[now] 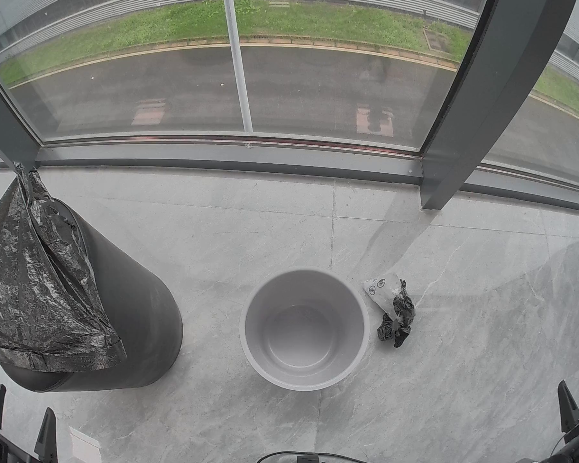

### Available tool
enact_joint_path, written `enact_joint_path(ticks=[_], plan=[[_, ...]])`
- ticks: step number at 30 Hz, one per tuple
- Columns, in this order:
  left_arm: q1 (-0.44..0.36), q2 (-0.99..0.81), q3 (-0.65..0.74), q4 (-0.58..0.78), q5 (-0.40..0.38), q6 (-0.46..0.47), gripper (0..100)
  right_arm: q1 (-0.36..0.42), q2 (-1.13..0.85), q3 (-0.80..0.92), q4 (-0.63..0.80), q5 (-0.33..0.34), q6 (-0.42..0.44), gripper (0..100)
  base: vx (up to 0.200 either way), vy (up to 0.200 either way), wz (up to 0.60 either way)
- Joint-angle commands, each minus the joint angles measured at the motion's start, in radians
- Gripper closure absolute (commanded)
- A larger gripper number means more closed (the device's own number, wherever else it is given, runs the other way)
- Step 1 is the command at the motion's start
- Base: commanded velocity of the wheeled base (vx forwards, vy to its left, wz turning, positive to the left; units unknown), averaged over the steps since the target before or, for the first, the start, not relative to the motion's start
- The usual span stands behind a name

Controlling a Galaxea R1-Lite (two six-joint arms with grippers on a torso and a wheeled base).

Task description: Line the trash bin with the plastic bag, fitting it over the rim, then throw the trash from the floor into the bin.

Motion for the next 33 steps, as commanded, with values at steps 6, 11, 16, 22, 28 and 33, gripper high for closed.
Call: enact_joint_path(ticks=[6,11,16,22,28,33], plan=[[0.0,-0.017,0.018,-0.007,0.001,0.016,0,0.0,-0.016,0.015,0.0,0.007,-0.015,0,0.0,0.0,0.0],[0.002,-0.017,0.018,-0.01,-0.022,0.041,0,0.014,0.085,-0.223,-0.038,0.103,0.02,0,0.0,0.0,0.0],[0.002,-0.017,0.018,-0.01,-0.038,0.052,0,0.009,0.206,-0.286,-0.041,0.2,-0.021,0,0.0,0.0,0.0],[0.0,-0.017,0.002,-0.018,-0.052,0.039,0,0.057,0.45,-0.3,-0.119,0.332,0.071,0,0.0,0.0,0.0],[-0.048,0.239,-0.42,0.097,-0.265,-0.192,0,0.215,0.587,-0.269,-0.265,0.336,0.187,0,0.0,0.0,0.0],[-0.054,0.316,-0.38,0.108,-0.368,0.059,0,0.236,0.596,-0.258,-0.27,0.335,0.167,0,0.0,0.0,0.0]])
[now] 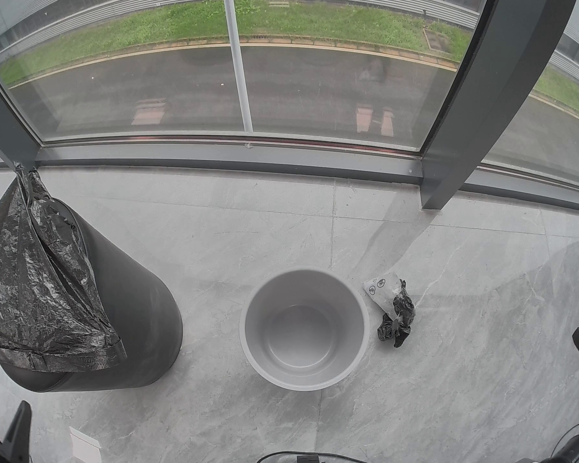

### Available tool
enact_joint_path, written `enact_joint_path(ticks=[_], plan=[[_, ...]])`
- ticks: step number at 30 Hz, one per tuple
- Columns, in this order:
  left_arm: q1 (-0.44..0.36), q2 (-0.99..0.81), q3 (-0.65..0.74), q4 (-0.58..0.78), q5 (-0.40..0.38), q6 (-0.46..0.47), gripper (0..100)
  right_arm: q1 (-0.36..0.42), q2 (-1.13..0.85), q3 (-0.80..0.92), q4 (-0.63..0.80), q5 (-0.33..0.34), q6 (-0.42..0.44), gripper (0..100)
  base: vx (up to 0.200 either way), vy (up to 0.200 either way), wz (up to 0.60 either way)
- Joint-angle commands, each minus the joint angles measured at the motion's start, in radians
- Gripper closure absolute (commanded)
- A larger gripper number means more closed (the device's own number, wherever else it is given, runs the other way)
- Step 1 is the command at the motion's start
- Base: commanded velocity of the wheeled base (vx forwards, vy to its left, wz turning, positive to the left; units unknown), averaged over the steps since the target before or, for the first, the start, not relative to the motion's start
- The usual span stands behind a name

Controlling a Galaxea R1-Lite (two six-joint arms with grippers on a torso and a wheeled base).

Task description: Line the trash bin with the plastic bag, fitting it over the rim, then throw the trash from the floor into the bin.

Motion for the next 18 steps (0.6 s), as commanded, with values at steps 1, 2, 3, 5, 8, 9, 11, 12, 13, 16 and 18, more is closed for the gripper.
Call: enact_joint_path(ticks=[1,2,3,5,8,9,11,12,13,16,18], plan=[[-0.032,0.27,-0.164,0.062,-0.182,0.211,0,0.118,0.15,0.02,-0.081,0.022,0.049,0,0.0,0.0,0.0],[-0.033,0.296,-0.162,0.062,-0.179,0.267,0,0.119,0.165,0.017,-0.084,0.022,0.043,0,0.0,0.0,0.0],[-0.032,0.307,-0.162,0.062,-0.179,0.286,0,0.121,0.17,0.016,-0.086,0.022,0.041,0,0.0,0.0,0.0],[-0.037,0.353,-0.162,0.06,-0.19,0.385,0,0.121,0.211,0.008,-0.104,0.021,0.023,0,0.0,0.0,0.0],[-0.053,0.399,-0.15,0.056,-0.187,0.614,0,0.121,0.311,0.017,-0.192,0.021,0.013,0,0.0,0.0,0.0],[-0.055,0.411,-0.145,0.054,-0.179,0.688,0,0.121,0.338,0.02,-0.218,0.021,0.013,0,0.0,0.0,0.0],[-0.052,0.445,-0.144,0.052,-0.176,0.817,0,0.123,0.384,0.023,-0.256,0.021,0.013,0,0.0,0.0,0.0],[-0.052,0.458,-0.144,0.054,-0.167,0.879,0,0.123,0.407,0.023,-0.273,0.021,0.013,0,0.0,0.0,0.0],[-0.047,0.471,-0.145,0.054,-0.144,0.941,0,0.123,0.429,0.022,-0.288,0.021,0.015,0,0.0,0.0,0.0],[-0.053,0.518,-0.151,0.052,-0.057,1.065,0,0.121,0.492,0.02,-0.347,0.019,0.018,0,0.0,0.0,0.0],[-0.056,0.543,-0.151,0.052,-0.015,1.113,0,0.123,0.527,0.025,-0.383,0.019,0.016,0,0.0,0.0,0.0]])
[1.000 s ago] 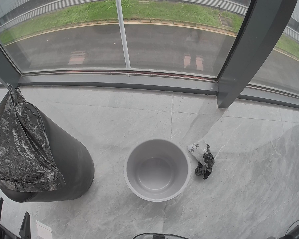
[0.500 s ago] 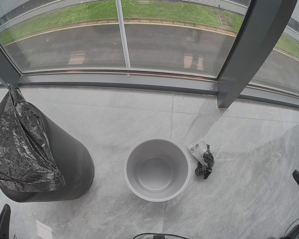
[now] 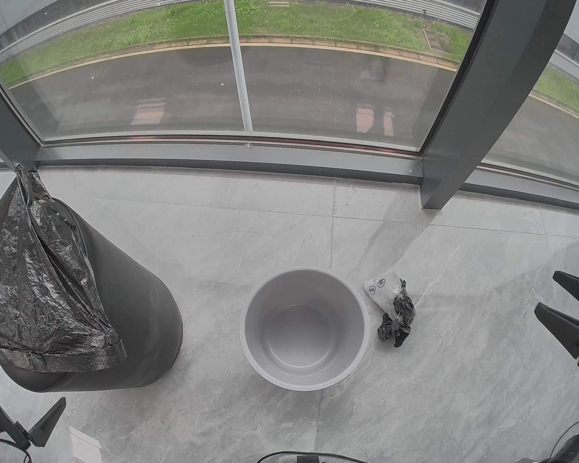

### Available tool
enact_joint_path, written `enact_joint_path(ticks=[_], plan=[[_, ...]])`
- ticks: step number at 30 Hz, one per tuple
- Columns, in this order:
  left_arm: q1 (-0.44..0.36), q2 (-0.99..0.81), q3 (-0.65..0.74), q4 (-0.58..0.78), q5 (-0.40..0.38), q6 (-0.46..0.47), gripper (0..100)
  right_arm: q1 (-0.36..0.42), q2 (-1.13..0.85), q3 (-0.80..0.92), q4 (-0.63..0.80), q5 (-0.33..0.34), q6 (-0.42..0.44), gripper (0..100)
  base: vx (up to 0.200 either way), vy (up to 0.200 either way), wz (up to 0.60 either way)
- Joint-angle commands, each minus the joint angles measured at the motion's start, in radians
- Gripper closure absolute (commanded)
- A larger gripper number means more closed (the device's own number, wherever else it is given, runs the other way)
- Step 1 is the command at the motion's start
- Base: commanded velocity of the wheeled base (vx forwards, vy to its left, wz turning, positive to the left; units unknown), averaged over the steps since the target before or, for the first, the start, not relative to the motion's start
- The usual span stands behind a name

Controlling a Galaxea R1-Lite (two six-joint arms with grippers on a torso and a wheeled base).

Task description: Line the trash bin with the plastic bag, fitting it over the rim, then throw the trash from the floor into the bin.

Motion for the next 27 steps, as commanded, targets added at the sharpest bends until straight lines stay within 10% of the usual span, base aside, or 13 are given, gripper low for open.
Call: enact_joint_path(ticks=[1,5,12,27], plan=[[-0.014,0.174,0.009,0.003,0.111,0.182,0,0.013,0.233,0.012,-0.13,0.001,0.0,0,0.0,0.0,0.0],[-0.019,0.142,0.013,-0.005,0.324,0.297,0,0.012,0.257,0.018,-0.139,0.001,0.003,0,0.0,0.0,0.0],[-0.149,0.242,0.0,-0.029,0.352,0.403,0,0.01,0.26,0.021,-0.139,0.001,0.003,0,0.0,0.0,0.0],[-0.381,0.441,0.039,-0.08,0.363,0.102,0,0.007,0.28,0.021,-0.141,0.001,0.004,0,0.0,0.0,0.0]])
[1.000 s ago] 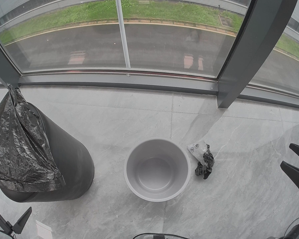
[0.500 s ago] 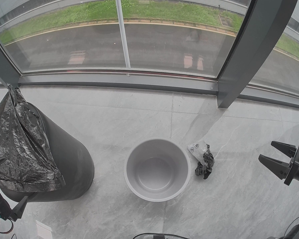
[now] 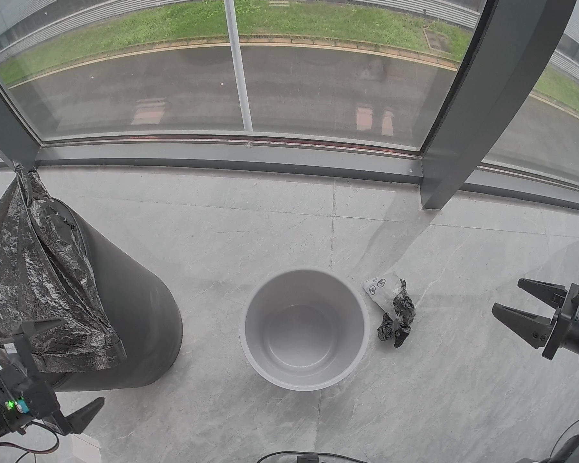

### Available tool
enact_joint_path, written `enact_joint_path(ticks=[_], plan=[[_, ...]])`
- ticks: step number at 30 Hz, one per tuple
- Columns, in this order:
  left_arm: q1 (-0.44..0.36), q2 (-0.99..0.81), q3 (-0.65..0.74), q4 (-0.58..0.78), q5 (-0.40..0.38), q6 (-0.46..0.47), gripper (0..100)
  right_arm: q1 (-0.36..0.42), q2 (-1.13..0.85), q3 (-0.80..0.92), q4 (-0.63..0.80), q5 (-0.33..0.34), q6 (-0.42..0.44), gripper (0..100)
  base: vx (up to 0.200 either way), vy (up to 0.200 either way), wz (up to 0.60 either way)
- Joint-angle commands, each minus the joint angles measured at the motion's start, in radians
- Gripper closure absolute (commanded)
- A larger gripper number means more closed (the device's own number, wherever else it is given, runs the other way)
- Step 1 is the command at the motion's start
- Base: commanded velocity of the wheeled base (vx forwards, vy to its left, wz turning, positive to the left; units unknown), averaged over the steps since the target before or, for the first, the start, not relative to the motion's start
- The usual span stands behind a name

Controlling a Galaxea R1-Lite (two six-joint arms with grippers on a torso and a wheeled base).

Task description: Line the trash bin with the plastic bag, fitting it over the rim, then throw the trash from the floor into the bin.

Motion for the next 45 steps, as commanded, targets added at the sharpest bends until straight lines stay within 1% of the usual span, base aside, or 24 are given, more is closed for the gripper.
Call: enact_joint_path(ticks=[1,7,9,12,17,20,26,29,32,34,40,45], plan=[[-0.072,0.067,0.024,0.0,0.006,-0.04,0,0.0,0.012,0.001,-0.001,0.0,0.001,0,0.0,0.0,0.0],[-0.072,0.079,0.035,-0.003,0.026,-0.043,0,-0.002,0.015,0.001,-0.001,0.0,0.001,0,0.0,0.0,0.0],[-0.069,0.096,0.035,-0.012,0.037,-0.061,0,-0.002,0.015,0.001,-0.013,0.0,0.002,0,0.0,0.0,0.0],[-0.065,0.111,0.057,-0.069,0.043,-0.077,0,-0.005,0.017,0.003,-0.026,-0.001,0.002,0,0.0,0.0,0.0],[-0.072,0.151,0.132,-0.21,0.118,-0.078,0,-0.003,0.017,0.006,-0.026,-0.001,0.002,0,0.0,0.0,0.0],[-0.072,0.168,0.164,-0.285,0.129,-0.075,0,-0.003,0.015,0.006,-0.026,-0.001,0.002,0,0.0,0.0,0.0],[-0.069,0.209,0.167,-0.371,0.135,-0.078,0,-0.005,0.017,0.006,-0.027,-0.001,0.002,0,0.0,0.0,0.0],[-0.069,0.232,0.17,-0.426,0.172,-0.077,0,-0.005,0.015,0.006,-0.027,-0.001,0.002,0,0.0,0.0,0.0],[-0.071,0.244,0.173,-0.452,0.19,-0.075,0,-0.005,0.015,0.006,-0.027,-0.001,0.002,0,0.0,0.0,0.0],[-0.071,0.26,0.175,-0.498,0.197,-0.066,0,-0.005,0.015,0.006,-0.027,0.0,0.002,0,0.0,0.0,0.0],[-0.071,0.264,0.184,-0.532,0.233,-0.029,0,-0.005,0.014,0.006,-0.027,0.0,0.002,0,0.0,0.0,0.0],[-0.069,0.267,0.184,-0.55,0.259,-0.026,0,-0.005,0.014,0.006,-0.027,-0.001,0.002,0,0.0,0.0,0.0]])
